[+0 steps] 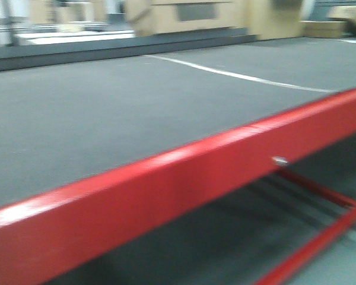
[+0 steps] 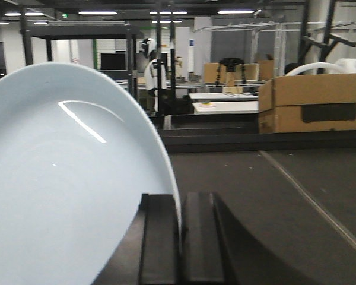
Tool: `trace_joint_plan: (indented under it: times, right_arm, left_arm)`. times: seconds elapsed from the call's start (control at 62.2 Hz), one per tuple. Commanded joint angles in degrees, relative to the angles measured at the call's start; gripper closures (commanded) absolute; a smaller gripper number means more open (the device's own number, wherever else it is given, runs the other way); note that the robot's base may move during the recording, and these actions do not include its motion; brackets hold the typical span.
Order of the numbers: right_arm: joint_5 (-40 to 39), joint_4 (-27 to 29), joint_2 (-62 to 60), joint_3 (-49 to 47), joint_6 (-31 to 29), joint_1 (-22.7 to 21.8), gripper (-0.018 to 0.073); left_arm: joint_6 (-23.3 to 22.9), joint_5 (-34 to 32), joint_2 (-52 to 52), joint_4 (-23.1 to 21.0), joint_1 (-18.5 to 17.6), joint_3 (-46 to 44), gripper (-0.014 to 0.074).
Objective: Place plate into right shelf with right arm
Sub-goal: 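Drive the base away from the table holding the plate in the right gripper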
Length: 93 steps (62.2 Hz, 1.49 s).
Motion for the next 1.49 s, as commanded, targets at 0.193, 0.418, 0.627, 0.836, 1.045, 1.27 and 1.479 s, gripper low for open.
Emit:
trace_joint_plan:
  times: [0.193,0.418,0.627,0.836,1.045,1.27,1.479]
  right_arm:
    - [-5.37,-0.69,0.45,-1.53,-0.3,0.1,0.0522]
    - [-5.37,-0.69,0.45,-1.53,-0.3,0.1,0.0522]
    - [-5.37,-0.69,0.45,-1.53,-0.3,0.1,0.0522]
    - [-5.37,-0.69,0.45,-1.53,-0.3,0.1,0.0522]
    - [-5.37,-0.69,0.45,-1.53,-0.3,0.1,0.0522]
    - [-5.37,-0.69,0.45,-1.53,-0.3,0.1,0.0522]
    - [-5.37,-0.69,0.45,-1.53,-0.3,0.1,0.0522]
  left_arm:
    - [-0.16,-4.66,-0.65,-0.45,-0.18,0.42,0.0643]
    - [-0.16,-4.66,-0.65,-0.45,-0.18,0.42,0.0643]
    - [-0.16,-4.66,-0.65,-0.45,-0.18,0.42,0.0643]
    - [-0.16,-4.66,-0.65,-0.45,-0.18,0.42,0.0643]
    - [-0.16,-4.66,-0.65,-0.45,-0.18,0.42,0.0643]
    - [-0.16,-4.66,-0.65,-0.45,-0.18,0.42,0.0643]
    - [-0.16,-4.66,-0.65,-0.45,-0.18,0.42,0.0643]
